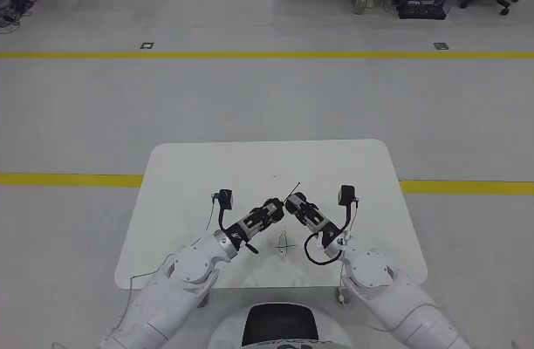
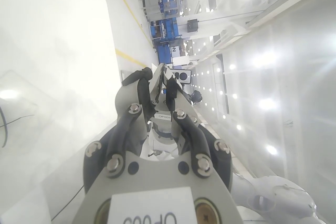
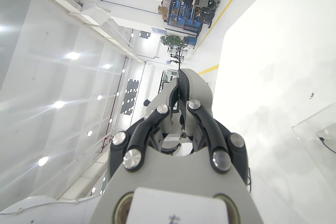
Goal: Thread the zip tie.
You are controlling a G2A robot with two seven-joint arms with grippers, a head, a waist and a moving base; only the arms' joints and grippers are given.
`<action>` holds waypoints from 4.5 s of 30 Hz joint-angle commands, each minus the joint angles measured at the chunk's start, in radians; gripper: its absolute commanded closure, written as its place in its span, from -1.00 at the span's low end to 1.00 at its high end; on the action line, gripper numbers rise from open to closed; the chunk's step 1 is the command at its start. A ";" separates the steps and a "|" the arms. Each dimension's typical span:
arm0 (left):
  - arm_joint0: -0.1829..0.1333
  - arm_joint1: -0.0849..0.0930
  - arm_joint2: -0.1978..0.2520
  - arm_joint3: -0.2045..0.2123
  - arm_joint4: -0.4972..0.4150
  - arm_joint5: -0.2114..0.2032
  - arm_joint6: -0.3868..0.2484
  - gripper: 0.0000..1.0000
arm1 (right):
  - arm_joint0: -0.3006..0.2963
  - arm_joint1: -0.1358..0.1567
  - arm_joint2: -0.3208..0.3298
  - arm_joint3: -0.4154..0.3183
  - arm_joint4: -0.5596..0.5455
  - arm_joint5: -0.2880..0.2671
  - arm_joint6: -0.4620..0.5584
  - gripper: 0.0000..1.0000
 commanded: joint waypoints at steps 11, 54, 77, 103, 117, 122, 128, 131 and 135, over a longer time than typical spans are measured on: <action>-0.004 0.001 0.006 0.003 -0.004 0.000 -0.002 0.74 | 0.000 -0.016 0.009 0.010 -0.013 0.016 0.022 1.00; -0.009 0.061 -0.124 -0.001 -0.029 0.155 -0.350 1.00 | -0.057 -0.015 0.144 -0.001 -0.028 0.020 0.195 -1.00; -0.059 0.099 -0.161 0.063 -0.084 0.197 -0.662 1.00 | 0.148 0.004 0.171 0.318 0.181 0.020 0.952 -1.00; -0.120 0.099 -0.073 0.138 -0.195 0.158 -0.778 1.00 | 0.239 -0.023 0.144 0.512 0.425 -0.018 1.271 -1.00; -0.145 0.106 -0.044 0.166 -0.228 0.157 -0.790 1.00 | 0.247 -0.042 0.147 0.529 0.416 -0.018 1.303 0.34; -0.151 0.109 -0.034 0.173 -0.234 0.158 -0.791 1.00 | 0.248 -0.049 0.153 0.535 0.408 -0.018 1.309 0.42; -0.156 0.113 -0.026 0.175 -0.240 0.154 -0.790 1.00 | 0.246 -0.054 0.160 0.539 0.395 -0.018 1.319 0.60; -0.158 0.115 -0.021 0.176 -0.242 0.154 -0.789 1.00 | 0.246 -0.057 0.162 0.540 0.389 -0.018 1.320 0.72; -0.160 0.118 -0.016 0.177 -0.245 0.153 -0.786 1.00 | 0.246 -0.061 0.165 0.545 0.383 -0.018 1.322 0.88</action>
